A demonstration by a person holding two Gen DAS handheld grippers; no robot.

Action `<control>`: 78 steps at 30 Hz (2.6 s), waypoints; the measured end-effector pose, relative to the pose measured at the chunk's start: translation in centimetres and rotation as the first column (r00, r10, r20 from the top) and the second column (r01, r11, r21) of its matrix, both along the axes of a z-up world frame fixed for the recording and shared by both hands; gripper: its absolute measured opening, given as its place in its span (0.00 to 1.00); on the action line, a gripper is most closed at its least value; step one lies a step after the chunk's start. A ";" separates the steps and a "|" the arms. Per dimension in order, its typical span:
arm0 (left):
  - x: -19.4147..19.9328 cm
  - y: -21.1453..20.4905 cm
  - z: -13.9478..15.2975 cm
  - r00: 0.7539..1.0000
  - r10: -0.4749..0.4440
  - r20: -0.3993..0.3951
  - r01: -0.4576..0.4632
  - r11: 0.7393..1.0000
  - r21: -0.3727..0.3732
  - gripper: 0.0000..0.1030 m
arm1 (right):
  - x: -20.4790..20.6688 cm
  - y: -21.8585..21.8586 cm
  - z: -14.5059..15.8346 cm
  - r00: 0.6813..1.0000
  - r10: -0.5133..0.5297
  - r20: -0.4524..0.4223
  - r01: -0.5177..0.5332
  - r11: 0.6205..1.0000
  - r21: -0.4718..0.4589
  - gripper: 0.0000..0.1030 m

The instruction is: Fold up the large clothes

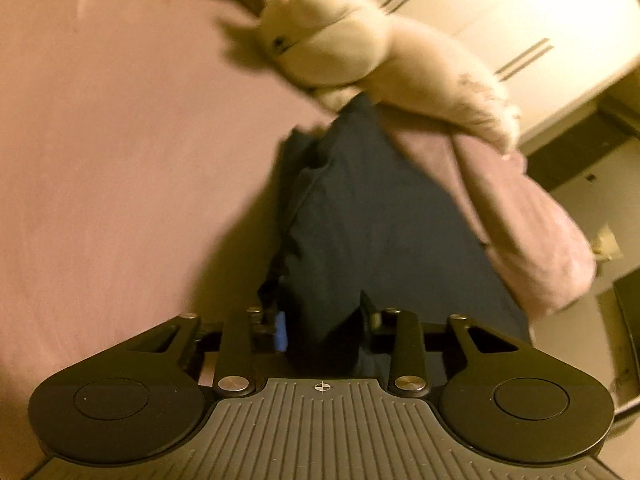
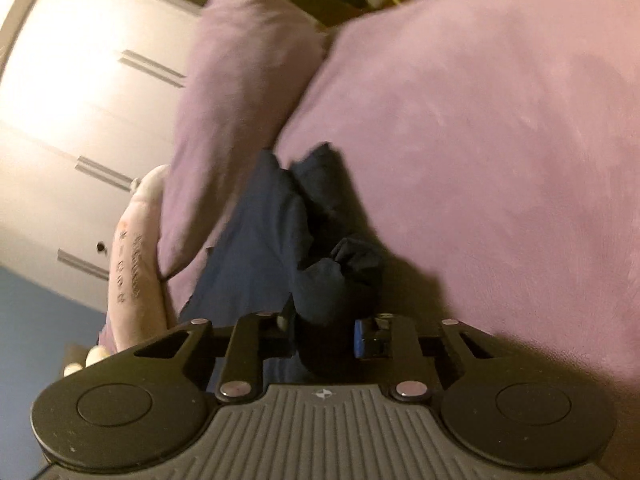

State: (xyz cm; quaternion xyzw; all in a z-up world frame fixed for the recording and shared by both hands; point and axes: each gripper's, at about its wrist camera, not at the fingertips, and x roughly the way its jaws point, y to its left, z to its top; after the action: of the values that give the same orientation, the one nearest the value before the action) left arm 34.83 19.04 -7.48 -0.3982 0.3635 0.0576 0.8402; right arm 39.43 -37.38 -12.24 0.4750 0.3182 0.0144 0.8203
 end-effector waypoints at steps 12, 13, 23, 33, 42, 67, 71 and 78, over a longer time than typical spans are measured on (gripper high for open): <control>-16.2 -0.2 8.5 0.986 -0.145 0.084 0.139 0.988 0.073 0.30 | -17.3 -1.7 3.0 0.985 0.170 -0.024 -0.171 0.984 -0.053 0.21; -18.5 -0.3 8.3 0.989 -0.138 0.062 0.134 0.989 0.063 0.30 | -19.1 -1.6 2.7 0.984 0.177 -0.037 -0.178 0.982 -0.057 0.21; -27.1 -0.2 6.2 0.990 0.099 -0.099 -0.088 0.990 0.115 0.44 | -25.5 -1.3 6.2 0.992 0.096 -0.079 -0.118 0.927 -0.355 0.44; -20.9 -9.3 9.3 0.985 -0.166 0.047 0.139 0.924 0.356 0.61 | -17.6 13.8 6.2 0.872 0.486 -0.054 -0.402 0.649 -0.646 0.36; -13.5 -13.3 3.1 0.988 -0.142 -0.056 0.151 0.856 0.495 0.57 | -9.4 21.3 2.4 0.849 0.505 -0.157 -0.415 0.453 -0.789 0.31; -8.5 -11.2 1.0 0.996 -0.068 -0.055 0.087 0.740 0.667 0.75 | -7.8 11.0 0.7 0.964 0.263 -0.039 -0.174 0.514 -0.840 0.39; -10.0 -10.8 2.2 0.994 -0.076 -0.075 0.106 0.734 0.671 0.75 | -11.9 10.4 2.7 0.964 0.264 0.028 -0.124 0.540 -0.833 0.43; -13.9 -11.0 3.5 0.995 -0.035 -0.091 0.087 0.735 0.672 0.76 | -18.8 7.6 1.7 0.982 0.191 -0.006 -0.121 0.599 -0.792 0.53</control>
State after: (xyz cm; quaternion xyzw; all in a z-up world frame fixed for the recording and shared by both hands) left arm 20.90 8.01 -4.02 -0.0522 0.3608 0.1720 0.9152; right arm 20.60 -29.79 -10.51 0.0354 0.2994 -0.0367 0.9528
